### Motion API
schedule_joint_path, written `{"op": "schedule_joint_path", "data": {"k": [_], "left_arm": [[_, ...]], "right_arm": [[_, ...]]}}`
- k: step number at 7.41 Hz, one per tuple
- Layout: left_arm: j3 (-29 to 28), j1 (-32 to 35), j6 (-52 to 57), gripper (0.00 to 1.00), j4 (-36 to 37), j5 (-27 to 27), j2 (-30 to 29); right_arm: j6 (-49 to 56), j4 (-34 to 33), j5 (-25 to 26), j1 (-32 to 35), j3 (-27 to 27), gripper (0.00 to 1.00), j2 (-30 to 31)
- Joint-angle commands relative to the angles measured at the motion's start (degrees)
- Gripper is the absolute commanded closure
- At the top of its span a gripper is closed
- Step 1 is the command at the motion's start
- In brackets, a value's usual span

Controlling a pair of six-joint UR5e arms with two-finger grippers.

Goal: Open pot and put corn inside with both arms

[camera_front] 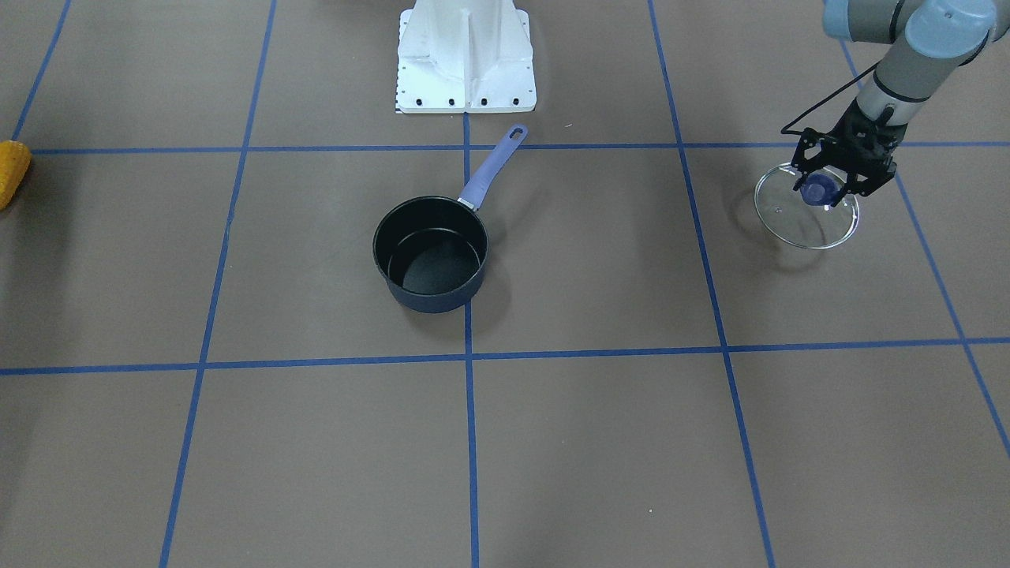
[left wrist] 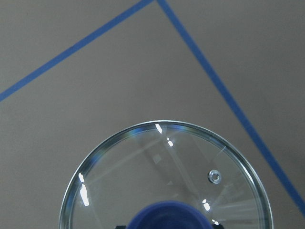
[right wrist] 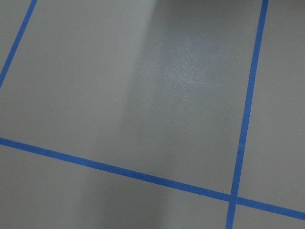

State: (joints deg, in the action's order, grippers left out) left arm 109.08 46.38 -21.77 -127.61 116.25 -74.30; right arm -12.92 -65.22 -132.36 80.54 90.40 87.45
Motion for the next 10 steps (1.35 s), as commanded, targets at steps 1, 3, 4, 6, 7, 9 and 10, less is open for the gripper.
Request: {"op": "schedule_joint_path", "data": {"k": [1, 3, 4, 6, 7, 9, 10], "left_arm": [[-2.02, 0.03, -0.47, 0.72, -2.73, 1.09, -0.23], [-3.25, -0.06, -0.38, 0.61, -3.08, 1.09, -1.02], [-3.34, -0.24, -0.29, 0.24, -3.08, 1.09, -1.37], [-3.43, -0.15, -0.38, 0.02, -3.17, 1.18, -1.64], [-3.00, 0.02, -0.38, 0.02, -3.00, 1.18, -1.73], [-2.91, 11.63, 1.54, 0.02, 5.72, 10.16, -5.04], [-2.90, 18.15, 11.47, 0.02, 12.84, 12.58, -7.68]], "right_arm": [[0.00, 0.00, 0.00, -0.03, 0.03, 0.00, -0.09], [0.00, 0.00, 0.00, -0.03, 0.12, 0.00, 0.00], [0.00, 0.00, 0.00, -0.03, 0.12, 0.00, 0.00], [-0.09, 0.00, 0.00, -0.03, 0.21, 0.00, -0.09], [-0.18, 0.00, 0.00, -0.03, 0.30, 0.00, -0.18], [-4.62, -0.09, -0.61, -0.20, 2.04, 0.00, 0.08], [-9.27, -0.26, -0.44, -1.77, 6.23, 0.00, 2.87]]}}
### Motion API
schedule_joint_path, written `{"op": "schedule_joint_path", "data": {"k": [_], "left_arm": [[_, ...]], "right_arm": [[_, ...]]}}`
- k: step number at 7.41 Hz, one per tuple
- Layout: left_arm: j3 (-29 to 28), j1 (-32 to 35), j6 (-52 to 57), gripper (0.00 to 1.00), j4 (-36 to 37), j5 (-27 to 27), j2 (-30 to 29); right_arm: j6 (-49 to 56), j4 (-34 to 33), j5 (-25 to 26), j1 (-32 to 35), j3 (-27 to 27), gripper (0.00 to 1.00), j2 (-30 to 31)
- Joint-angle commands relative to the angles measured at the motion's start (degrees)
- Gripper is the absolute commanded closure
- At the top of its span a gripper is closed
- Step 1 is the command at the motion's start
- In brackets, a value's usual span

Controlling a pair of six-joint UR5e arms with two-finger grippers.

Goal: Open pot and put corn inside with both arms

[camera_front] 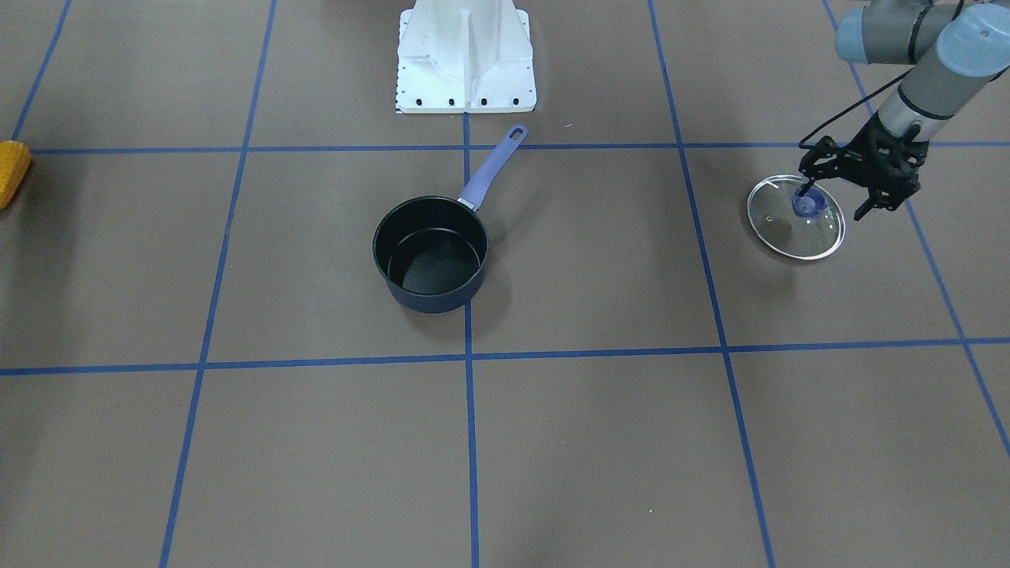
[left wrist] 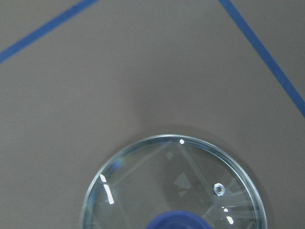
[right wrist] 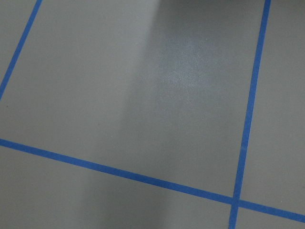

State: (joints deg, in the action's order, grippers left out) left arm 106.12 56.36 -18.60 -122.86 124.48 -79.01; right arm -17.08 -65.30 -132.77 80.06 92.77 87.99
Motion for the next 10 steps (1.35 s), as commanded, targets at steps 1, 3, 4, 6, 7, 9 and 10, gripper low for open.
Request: {"op": "schedule_joint_path", "data": {"k": [1, 3, 4, 6, 7, 9, 10], "left_arm": [[-0.12, 14.94, 18.93, 0.02, 17.65, 4.54, -6.30], [-0.38, 26.64, 38.64, 0.02, 37.25, 4.54, -12.37], [-0.65, 29.91, 42.99, 0.02, 43.08, 3.67, -12.49], [-6.16, 37.12, 48.92, 0.02, 42.01, 5.84, -11.44], [-6.36, 37.42, 46.14, 0.02, 41.74, 8.29, -11.43], [-6.01, 37.42, 45.85, 0.02, 41.56, 8.32, -12.04], [-5.92, 37.33, 45.85, 0.02, 41.56, 8.32, -12.40]], "right_arm": [[-7.59, -0.17, 0.23, -3.05, 8.52, 0.00, 6.28], [-9.54, -0.17, 1.02, -5.43, 16.00, 0.02, 16.37], [-11.55, 2.17, 2.67, -7.27, 18.21, 0.02, 20.69], [-17.27, 14.45, 6.62, -12.18, 17.88, 0.02, 29.74], [-18.07, 19.11, 8.21, -13.34, 16.32, 0.02, 33.00], [-24.36, 42.85, 9.10, -14.66, 0.39, 0.02, 34.18], [-24.84, 45.41, 10.15, -15.28, -2.31, 0.03, 34.27]]}}
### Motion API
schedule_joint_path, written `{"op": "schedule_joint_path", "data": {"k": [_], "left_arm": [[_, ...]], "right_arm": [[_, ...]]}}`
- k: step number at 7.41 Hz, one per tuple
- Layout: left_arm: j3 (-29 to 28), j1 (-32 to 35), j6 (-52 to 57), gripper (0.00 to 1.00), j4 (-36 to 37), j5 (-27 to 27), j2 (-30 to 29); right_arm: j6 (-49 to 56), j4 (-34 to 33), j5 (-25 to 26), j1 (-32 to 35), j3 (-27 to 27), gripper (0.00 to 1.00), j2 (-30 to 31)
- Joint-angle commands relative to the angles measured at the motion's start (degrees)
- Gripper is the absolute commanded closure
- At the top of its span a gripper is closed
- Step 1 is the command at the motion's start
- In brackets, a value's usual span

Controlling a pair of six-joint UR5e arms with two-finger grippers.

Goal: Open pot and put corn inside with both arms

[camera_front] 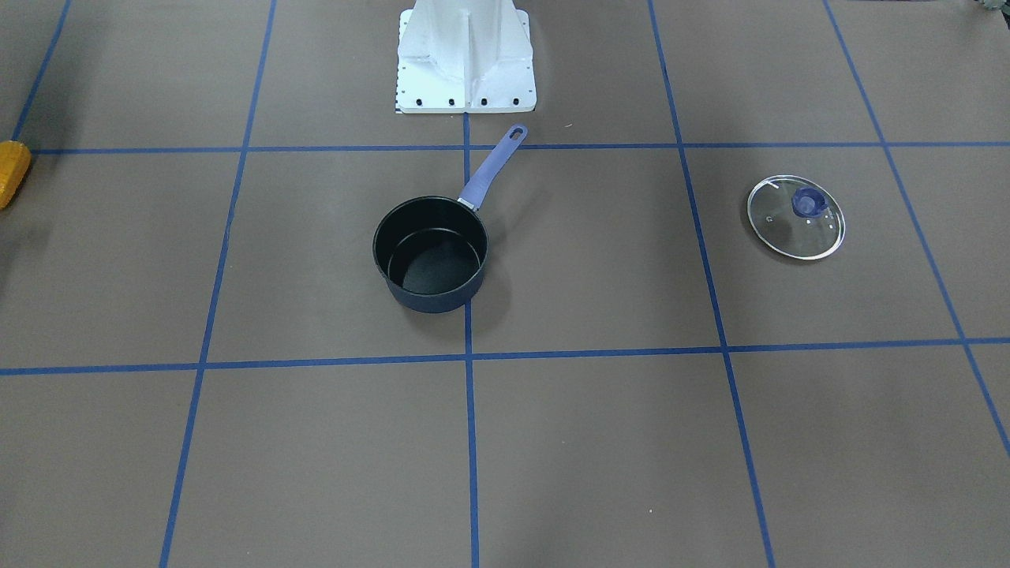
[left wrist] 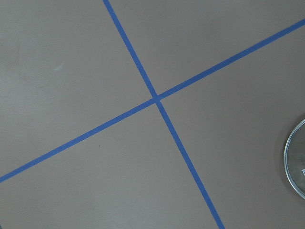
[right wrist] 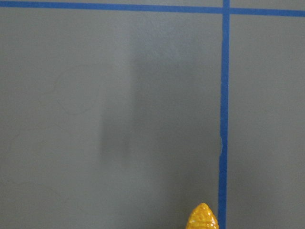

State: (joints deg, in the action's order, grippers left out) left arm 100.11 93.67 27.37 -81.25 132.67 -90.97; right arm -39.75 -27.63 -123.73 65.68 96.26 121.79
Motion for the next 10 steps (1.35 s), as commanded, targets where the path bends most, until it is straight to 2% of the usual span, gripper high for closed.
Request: {"op": "schedule_joint_path", "data": {"k": [1, 3, 6, 8, 9, 10], "left_arm": [[0.26, 0.11, -0.04, 0.02, -0.40, 0.14, -0.34], [0.52, 0.11, -0.04, 0.02, -1.10, 0.14, -0.17], [0.35, 0.02, -0.13, 0.02, -2.07, 0.14, -0.17], [0.26, 0.02, -0.13, 0.02, -2.16, 0.14, -0.08], [0.35, 0.02, -0.04, 0.02, -2.16, 0.14, -0.08], [0.35, 0.02, -0.04, 0.02, -2.16, 0.14, 0.18]], "right_arm": [[-2.26, 7.85, 2.51, -1.60, -6.17, 0.04, 0.55], [-4.26, 7.85, 4.89, -3.45, -6.26, 0.04, 0.47], [-15.41, 7.59, 14.45, -15.37, -6.00, 0.04, -1.63], [-15.44, 7.94, 15.27, -18.38, -5.91, 0.06, -1.55], [-14.92, 8.03, 15.36, -19.53, -5.91, 0.16, -1.29], [-14.83, 8.03, 15.36, -20.24, -5.83, 0.42, -1.03]]}}
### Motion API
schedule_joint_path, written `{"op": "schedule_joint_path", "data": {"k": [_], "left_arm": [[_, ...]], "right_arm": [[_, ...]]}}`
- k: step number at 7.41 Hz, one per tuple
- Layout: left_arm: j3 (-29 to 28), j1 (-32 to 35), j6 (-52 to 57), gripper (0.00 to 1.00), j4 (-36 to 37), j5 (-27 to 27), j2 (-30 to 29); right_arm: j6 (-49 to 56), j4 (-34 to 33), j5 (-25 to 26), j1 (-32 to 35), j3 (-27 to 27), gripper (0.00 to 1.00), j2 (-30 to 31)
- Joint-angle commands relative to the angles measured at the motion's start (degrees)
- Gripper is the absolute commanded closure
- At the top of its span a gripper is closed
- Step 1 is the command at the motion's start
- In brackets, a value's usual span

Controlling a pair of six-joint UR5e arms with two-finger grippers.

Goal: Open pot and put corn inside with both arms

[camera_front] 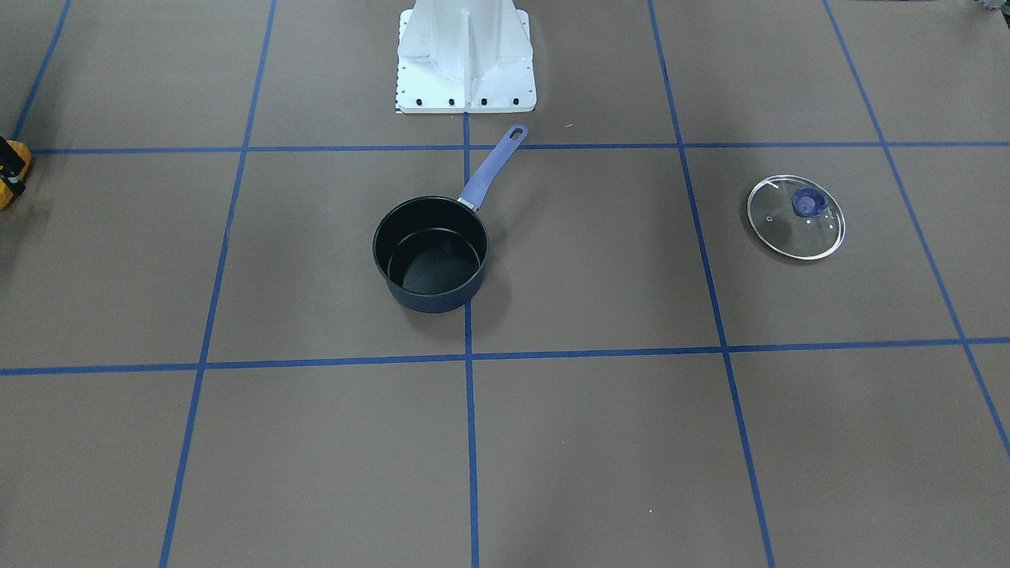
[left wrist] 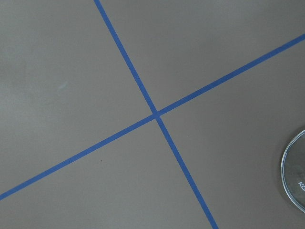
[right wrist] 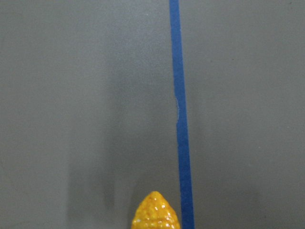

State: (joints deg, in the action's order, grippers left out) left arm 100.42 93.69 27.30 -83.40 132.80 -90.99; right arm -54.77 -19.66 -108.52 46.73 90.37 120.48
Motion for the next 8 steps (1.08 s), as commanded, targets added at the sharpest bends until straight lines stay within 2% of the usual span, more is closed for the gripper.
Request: {"op": "schedule_joint_path", "data": {"k": [1, 2, 4, 6, 7, 8], "left_arm": [[-0.05, 0.00, 0.03, 0.02, -0.62, 0.00, 0.29], [-0.14, 0.00, 0.03, 0.02, -0.71, 0.00, 0.37], [-0.23, 0.00, 0.03, 0.02, -0.71, 0.00, 0.37], [-0.49, 0.00, -0.49, 0.02, -0.54, 0.00, 0.37], [-0.40, -0.09, -6.06, 0.02, 0.08, 0.00, 0.29], [-0.49, -0.09, -9.69, 0.02, 0.52, -0.09, 0.37]], "right_arm": [[0.27, 0.06, 0.15, -2.08, -0.02, 0.72, 0.28], [0.36, 0.06, 0.15, -2.35, 0.50, 0.98, 0.28], [1.84, 0.06, -0.12, -2.09, 2.87, 1.00, 0.81], [1.94, -1.68, -4.57, 1.31, 6.47, 1.00, -1.63], [1.94, -6.39, -7.21, 4.47, 7.27, 1.00, -6.18], [1.86, -12.79, -7.67, 5.81, 8.75, 1.00, -10.83]]}}
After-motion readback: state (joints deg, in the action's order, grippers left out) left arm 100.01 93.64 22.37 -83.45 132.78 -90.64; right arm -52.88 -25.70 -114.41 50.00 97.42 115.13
